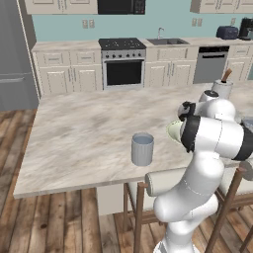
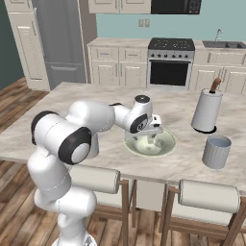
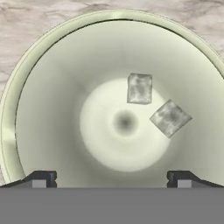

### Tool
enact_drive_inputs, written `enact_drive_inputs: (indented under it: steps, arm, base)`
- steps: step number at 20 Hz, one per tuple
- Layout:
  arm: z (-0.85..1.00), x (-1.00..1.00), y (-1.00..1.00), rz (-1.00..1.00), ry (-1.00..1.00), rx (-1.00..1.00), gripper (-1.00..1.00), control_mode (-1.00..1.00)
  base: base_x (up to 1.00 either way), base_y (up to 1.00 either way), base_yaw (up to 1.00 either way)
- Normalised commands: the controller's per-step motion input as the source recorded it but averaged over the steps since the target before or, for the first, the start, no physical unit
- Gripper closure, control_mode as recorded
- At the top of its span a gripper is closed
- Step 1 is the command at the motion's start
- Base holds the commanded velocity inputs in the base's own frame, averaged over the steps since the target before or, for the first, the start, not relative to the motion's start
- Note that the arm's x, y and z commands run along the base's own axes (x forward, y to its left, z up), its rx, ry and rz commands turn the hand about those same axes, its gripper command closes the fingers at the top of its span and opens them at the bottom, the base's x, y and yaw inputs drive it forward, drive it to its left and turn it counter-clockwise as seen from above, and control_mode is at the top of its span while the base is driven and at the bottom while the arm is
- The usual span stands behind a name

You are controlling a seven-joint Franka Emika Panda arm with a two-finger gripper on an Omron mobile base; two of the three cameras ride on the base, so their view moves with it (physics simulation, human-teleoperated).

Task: There are four ice cubes in the ice bowl. Place two ice cubes in each glass of water.

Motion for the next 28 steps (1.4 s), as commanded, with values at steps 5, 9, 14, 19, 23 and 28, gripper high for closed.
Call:
enact_drive_inputs:
  steps: [5, 9, 14, 19, 23, 28]
  arm:
    - [-0.09, 0.18, 0.0, 0.0, 0.0, 0.0, -1.0, -1.0]
    - [-0.06, 0.14, 0.0, 0.0, 0.0, 0.0, -1.0, -1.0]
    - [-0.06, 0.18, 0.0, 0.0, 0.0, 0.0, -1.0, -1.0]
    - [-0.1, 0.19, 0.0, 0.0, 0.0, 0.0, -1.0, -1.0]
    - [-0.15, 0.17, 0.0, 0.0, 0.0, 0.0, -1.0, -1.0]
    - [-0.19, 0.13, 0.0, 0.0, 0.0, 0.0, -1.0, -1.0]
  base:
    - [0.0, 0.0, 0.0]
    - [0.0, 0.0, 0.0]
    - [0.0, 0.0, 0.0]
    - [0.0, 0.0, 0.0]
    - [0.0, 0.0, 0.0]
    - [0.0, 0.0, 0.0]
